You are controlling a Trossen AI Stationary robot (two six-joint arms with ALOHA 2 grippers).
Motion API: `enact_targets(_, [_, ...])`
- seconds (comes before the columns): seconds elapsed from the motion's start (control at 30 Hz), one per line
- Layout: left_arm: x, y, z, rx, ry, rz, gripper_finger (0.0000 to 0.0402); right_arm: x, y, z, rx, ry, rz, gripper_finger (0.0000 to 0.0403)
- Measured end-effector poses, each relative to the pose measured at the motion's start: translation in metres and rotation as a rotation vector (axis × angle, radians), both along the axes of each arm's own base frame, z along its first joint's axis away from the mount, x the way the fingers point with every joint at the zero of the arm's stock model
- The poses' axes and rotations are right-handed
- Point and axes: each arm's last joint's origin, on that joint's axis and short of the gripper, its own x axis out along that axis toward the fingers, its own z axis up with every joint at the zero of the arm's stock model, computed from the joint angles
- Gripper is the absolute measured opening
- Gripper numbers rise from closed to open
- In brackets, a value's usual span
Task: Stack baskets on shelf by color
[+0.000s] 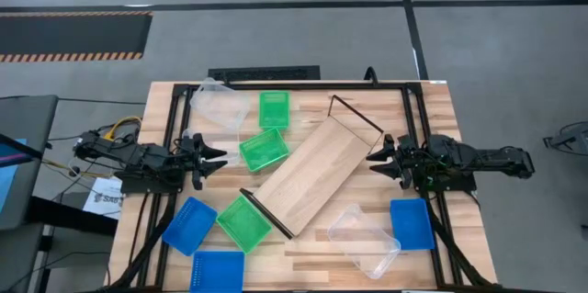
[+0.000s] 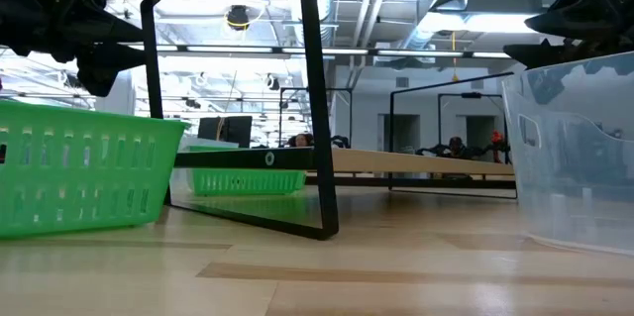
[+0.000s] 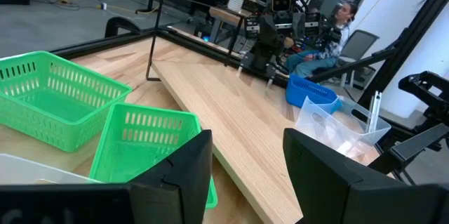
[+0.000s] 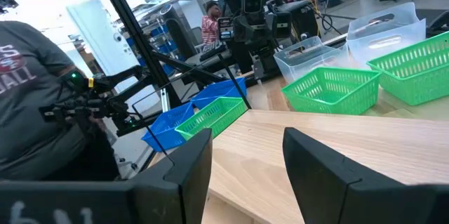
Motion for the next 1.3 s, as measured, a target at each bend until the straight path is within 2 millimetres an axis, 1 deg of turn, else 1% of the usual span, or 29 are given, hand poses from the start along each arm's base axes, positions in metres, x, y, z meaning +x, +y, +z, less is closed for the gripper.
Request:
enact_targets(0.23, [0.0,0.0,0.0004,-0.005,-0.005,0.0,0.0164,0.0,0.0,0.0001,0.0,0.0,0.0,0.02])
enact_targets(0.57, [0.0002,0.0004,0.0011,-0.182,-0.046,0.032,0.0164,0.0,0.0,0.0,0.0,0.0,0.0,0.02])
enact_targets(0.77, [0.0003,0.0005,0.0019,-0.177,-0.055,0.037,0.0164,0.0,0.0,0.0001,0.0,-0.001,0.0,0.02])
enact_targets(0.9, [0.0001,0.0017,0.0021,-0.209,-0.068,0.082,0.0164,0.0,0.0,0.0001,0.0,0.0,0.0,0.02])
enact_targets(1.13, [-0.001,0.0056,0.0028,-0.499,-0.173,0.244,0.0164,0.0,0.0,0.0009,0.0,-0.009,0.0,0.02])
enact_targets(1.2, [-0.0015,0.0068,0.003,-0.548,-0.204,0.292,0.0164,0.0,0.0,0.0015,0.0,-0.017,0.0,0.02])
enact_targets(1.3, [-0.0022,0.0085,0.0032,-0.577,-0.237,0.355,0.0164,0.0,0.0,0.0019,0.002,-0.023,-0.001,0.02])
